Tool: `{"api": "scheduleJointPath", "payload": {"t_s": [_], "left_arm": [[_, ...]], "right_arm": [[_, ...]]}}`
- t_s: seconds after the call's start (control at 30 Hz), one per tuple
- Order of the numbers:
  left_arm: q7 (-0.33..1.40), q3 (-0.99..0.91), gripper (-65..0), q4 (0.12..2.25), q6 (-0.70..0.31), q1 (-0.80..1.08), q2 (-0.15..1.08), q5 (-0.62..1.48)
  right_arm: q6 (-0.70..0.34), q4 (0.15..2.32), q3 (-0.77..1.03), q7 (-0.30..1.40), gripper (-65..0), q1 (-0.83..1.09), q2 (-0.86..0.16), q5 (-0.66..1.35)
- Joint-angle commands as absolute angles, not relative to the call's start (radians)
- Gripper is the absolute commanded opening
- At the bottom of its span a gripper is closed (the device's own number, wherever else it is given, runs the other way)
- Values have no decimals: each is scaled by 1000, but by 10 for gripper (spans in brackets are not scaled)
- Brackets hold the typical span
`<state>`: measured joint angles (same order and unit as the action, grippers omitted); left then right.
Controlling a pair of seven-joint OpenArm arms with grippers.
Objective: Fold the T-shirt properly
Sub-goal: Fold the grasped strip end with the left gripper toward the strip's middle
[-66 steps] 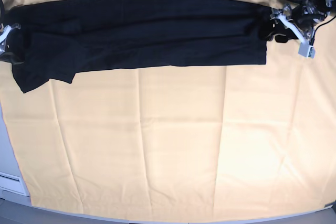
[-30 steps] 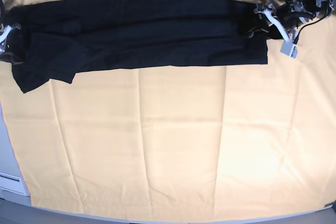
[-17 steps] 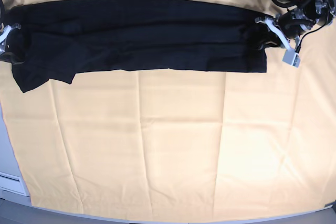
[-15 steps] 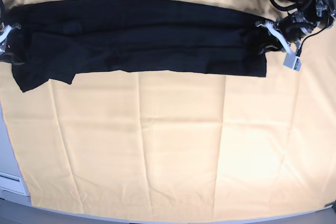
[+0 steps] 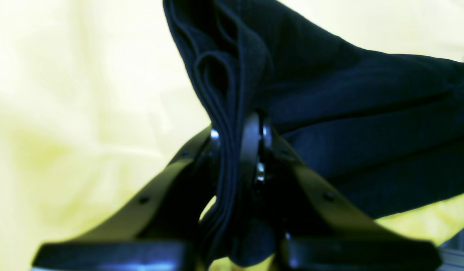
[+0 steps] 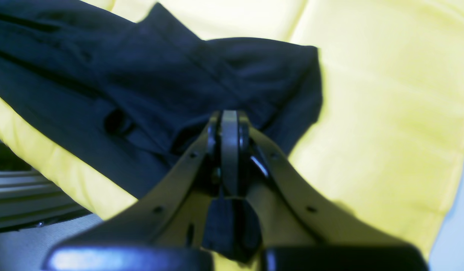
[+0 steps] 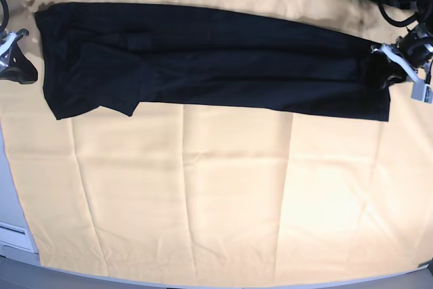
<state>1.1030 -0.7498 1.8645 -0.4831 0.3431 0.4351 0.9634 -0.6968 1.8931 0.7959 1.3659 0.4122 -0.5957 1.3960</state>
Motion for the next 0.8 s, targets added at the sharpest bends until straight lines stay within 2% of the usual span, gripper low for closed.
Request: {"api": "scheduleJointPath", "payload": {"t_s": [0.0, 0.2, 0.4, 0.67, 0.77], "left_arm": [[1077, -770, -650, 1883, -485, 338, 467, 976], [1097, -785, -650, 1883, -476, 338, 504, 1015], [1171, -785, -650, 1883, -596, 337, 498, 1267], [1258, -784, -650, 1884, -653, 337, 490, 1484], [1277, -784, -650, 1887, -666, 336, 463, 1484]], "right_arm": [[-698, 1905, 808, 1348, -650, 407, -614, 1417], [-698, 1905, 807, 1348, -650, 407, -610, 1417], [-698, 1905, 807, 1348, -650, 407, -610, 1416], [-698, 1905, 807, 1348, -650, 407, -609, 1413], [-698, 1905, 807, 1348, -650, 407, -603, 1413]]}}
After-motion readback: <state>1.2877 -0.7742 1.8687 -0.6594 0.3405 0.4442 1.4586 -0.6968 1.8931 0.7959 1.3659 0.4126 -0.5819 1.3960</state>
